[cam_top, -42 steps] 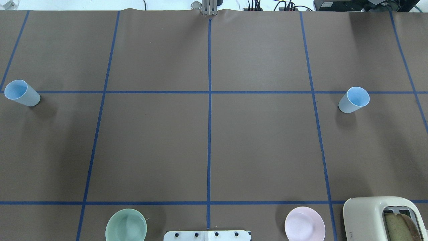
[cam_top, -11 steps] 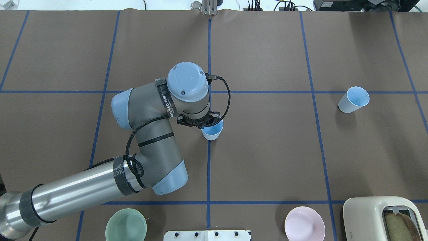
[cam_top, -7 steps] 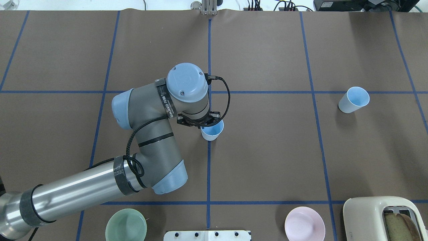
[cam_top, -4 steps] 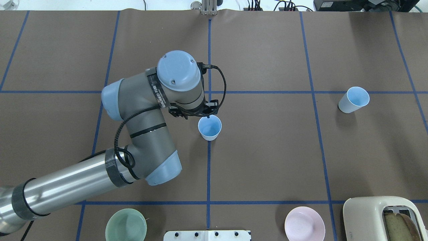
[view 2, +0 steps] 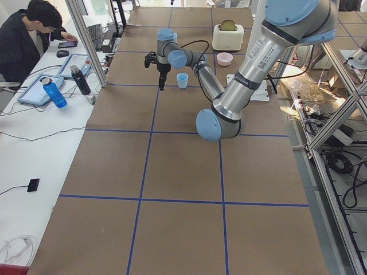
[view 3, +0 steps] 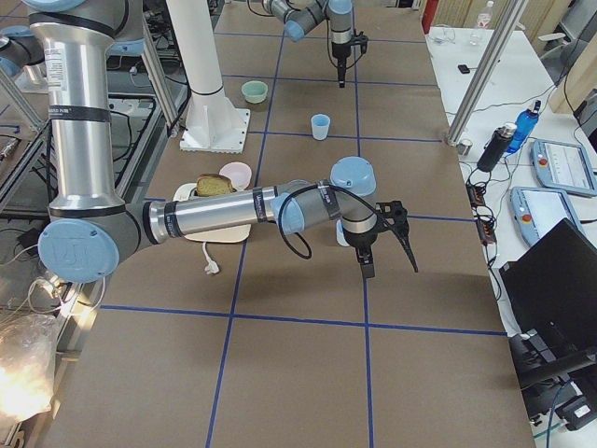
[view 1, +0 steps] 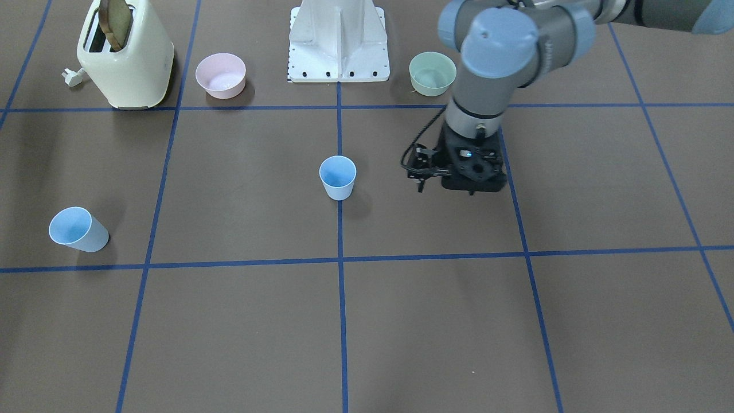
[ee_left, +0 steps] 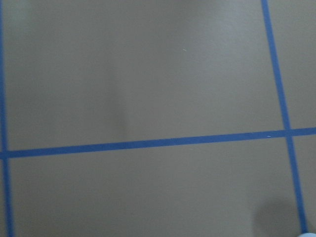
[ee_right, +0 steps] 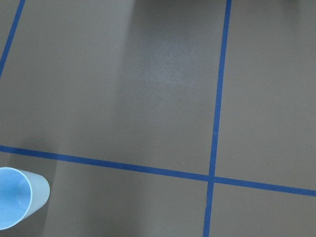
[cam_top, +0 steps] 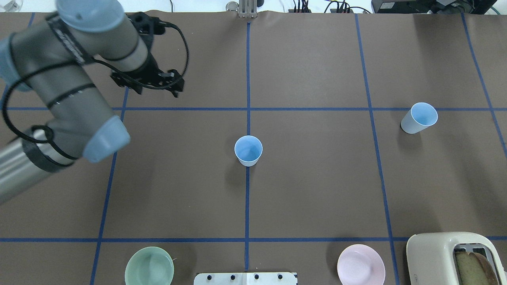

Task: Stack blue cups with both arms
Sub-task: 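Open the left gripper, release the cup, and withdraw the left arm, then move the right gripper to the other light-blue cup and grasp its rim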

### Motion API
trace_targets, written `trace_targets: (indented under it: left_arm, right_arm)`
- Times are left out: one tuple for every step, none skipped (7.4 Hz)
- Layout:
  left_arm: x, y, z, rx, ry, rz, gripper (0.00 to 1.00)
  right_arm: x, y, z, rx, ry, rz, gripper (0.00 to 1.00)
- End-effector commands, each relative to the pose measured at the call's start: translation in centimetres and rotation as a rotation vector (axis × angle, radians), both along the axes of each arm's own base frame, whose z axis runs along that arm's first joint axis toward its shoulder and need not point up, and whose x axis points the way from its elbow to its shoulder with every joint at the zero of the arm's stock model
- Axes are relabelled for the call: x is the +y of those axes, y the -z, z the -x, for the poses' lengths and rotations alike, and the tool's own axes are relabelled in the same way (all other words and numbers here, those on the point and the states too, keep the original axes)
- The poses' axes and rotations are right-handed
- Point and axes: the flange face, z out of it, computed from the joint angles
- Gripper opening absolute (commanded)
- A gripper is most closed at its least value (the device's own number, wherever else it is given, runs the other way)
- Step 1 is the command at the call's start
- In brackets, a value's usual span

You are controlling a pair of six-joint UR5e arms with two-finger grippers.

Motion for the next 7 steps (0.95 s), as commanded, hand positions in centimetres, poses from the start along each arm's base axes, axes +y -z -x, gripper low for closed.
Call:
trace_targets:
  left_arm:
    - [-5.1, -7.6, 15.6, -0.098, -0.11, -0.09, 0.98]
    - [-6.4, -11.2, 21.8, -0.107, -0.217, -0.123, 0.98]
    - [-6.6, -16.3, 29.0, -0.093, -0.236, -0.111, 0.98]
    - [-6.8, -21.5, 34.8, -0.104, -0.255, -0.107, 0.98]
    - [-6.5, -27.6, 38.8, -0.101, -0.288, -0.075, 0.98]
    - [-6.0, -31.6, 41.8, -0.084, -0.263, -0.016, 0.98]
    - [-5.6, -33.5, 44.1, -0.09, -0.23, 0.025, 0.98]
  right_arm:
    - [0.2, 3.1, 2.8, -0.076, -0.003, 0.028, 1.0]
    - [0.7, 4.9, 5.7, -0.093, 0.007, 0.046, 1.0]
    - [1.2, 6.1, 7.8, -0.099, 0.033, 0.043, 1.0]
    - [1.6, 6.7, 9.5, -0.096, 0.063, 0.038, 1.0]
    - [1.8, 6.5, 11.7, -0.064, 0.068, 0.048, 1.0]
    - [2.1, 6.4, 13.7, -0.045, 0.097, 0.045, 1.0]
    - [2.3, 5.9, 15.5, -0.01, 0.117, 0.038, 1.0]
